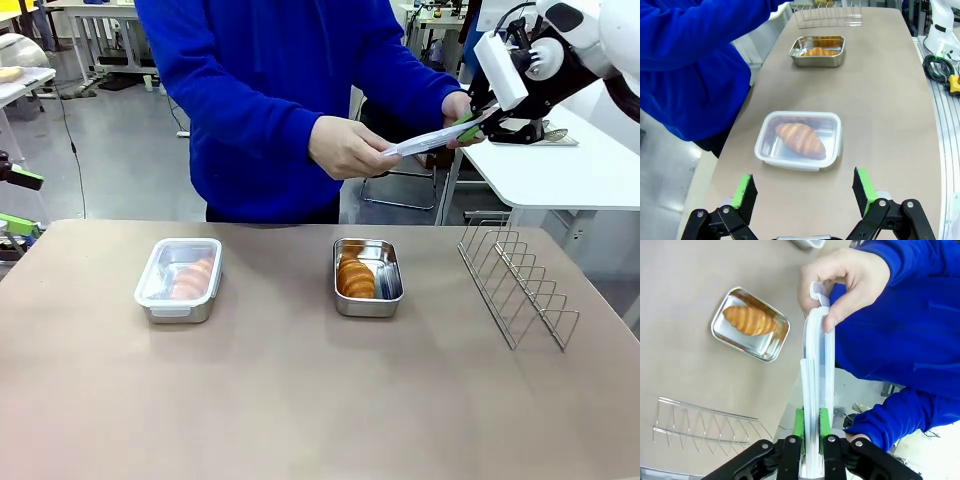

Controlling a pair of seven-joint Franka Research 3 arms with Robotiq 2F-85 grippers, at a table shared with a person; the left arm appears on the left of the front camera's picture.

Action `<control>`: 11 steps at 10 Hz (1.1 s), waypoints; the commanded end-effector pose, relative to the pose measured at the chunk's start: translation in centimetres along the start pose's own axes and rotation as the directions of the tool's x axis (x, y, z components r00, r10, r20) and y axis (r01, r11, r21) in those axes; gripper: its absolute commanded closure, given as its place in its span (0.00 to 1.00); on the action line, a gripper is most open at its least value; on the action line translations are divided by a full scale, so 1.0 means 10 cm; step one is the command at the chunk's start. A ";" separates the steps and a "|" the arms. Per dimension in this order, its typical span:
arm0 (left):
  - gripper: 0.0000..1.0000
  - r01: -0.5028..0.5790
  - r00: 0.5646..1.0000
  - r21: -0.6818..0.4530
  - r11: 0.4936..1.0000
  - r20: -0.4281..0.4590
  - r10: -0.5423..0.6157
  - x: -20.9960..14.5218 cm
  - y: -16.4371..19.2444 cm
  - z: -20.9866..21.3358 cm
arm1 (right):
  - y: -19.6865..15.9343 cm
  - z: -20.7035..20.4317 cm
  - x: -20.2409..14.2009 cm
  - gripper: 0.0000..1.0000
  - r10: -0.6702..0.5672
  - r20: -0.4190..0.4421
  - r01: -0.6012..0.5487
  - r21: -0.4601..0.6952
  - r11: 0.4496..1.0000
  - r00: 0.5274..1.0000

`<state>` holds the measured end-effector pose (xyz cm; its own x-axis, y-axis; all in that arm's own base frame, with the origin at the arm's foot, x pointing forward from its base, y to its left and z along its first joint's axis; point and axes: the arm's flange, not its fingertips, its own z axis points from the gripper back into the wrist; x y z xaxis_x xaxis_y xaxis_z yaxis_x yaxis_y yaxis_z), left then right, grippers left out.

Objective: Place the bread in airtight containers.
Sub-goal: Release when the human grabs the Airtight Container lid.

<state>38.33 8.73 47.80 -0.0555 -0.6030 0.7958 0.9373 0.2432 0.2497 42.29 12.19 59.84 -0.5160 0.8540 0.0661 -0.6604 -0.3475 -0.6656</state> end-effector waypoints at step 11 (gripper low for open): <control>0.00 0.015 0.999 0.015 1.000 0.028 -0.016 0.00 -0.02 -0.02 | -0.02 0.10 -0.01 0.31 -0.070 -0.015 0.070 -0.004 0.998 0.997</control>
<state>38.33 8.73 47.80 -0.0555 -0.6030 0.7958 0.9373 0.2432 0.2496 42.24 11.96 60.10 -0.5024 0.8617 0.0719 -0.6666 -0.3330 -0.6669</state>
